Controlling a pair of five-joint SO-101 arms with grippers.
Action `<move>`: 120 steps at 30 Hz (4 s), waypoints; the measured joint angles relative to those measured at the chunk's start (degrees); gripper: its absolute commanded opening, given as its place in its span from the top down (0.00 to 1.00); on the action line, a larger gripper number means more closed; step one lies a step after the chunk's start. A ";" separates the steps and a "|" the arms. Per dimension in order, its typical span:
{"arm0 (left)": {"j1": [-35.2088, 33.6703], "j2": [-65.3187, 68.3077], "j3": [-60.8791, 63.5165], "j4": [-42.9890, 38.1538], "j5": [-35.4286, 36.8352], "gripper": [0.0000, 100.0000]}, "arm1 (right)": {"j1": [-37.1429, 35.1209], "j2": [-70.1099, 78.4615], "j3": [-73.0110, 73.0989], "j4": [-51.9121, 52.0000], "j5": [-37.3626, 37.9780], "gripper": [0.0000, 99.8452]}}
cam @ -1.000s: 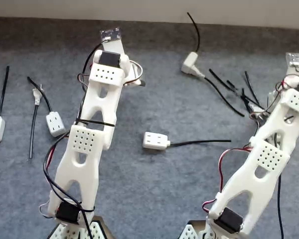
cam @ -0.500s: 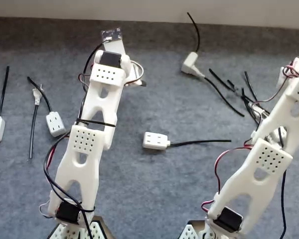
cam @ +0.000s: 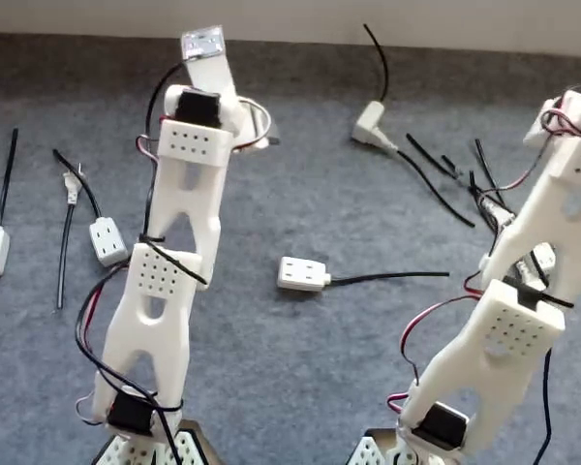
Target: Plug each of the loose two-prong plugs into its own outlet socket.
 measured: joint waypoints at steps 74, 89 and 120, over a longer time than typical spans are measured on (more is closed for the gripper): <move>-39.65 15.21 -0.88 -10.81 -41.32 0.70 | -20.57 -2.11 64.00 -21.10 -6.95 0.88; -39.65 11.69 -0.88 -2.20 -42.55 0.70 | -20.57 -2.11 64.09 -21.71 -6.95 0.88; -37.80 16.88 1.49 -1.41 -52.84 0.99 | -20.57 -1.93 64.09 -21.71 -6.95 0.88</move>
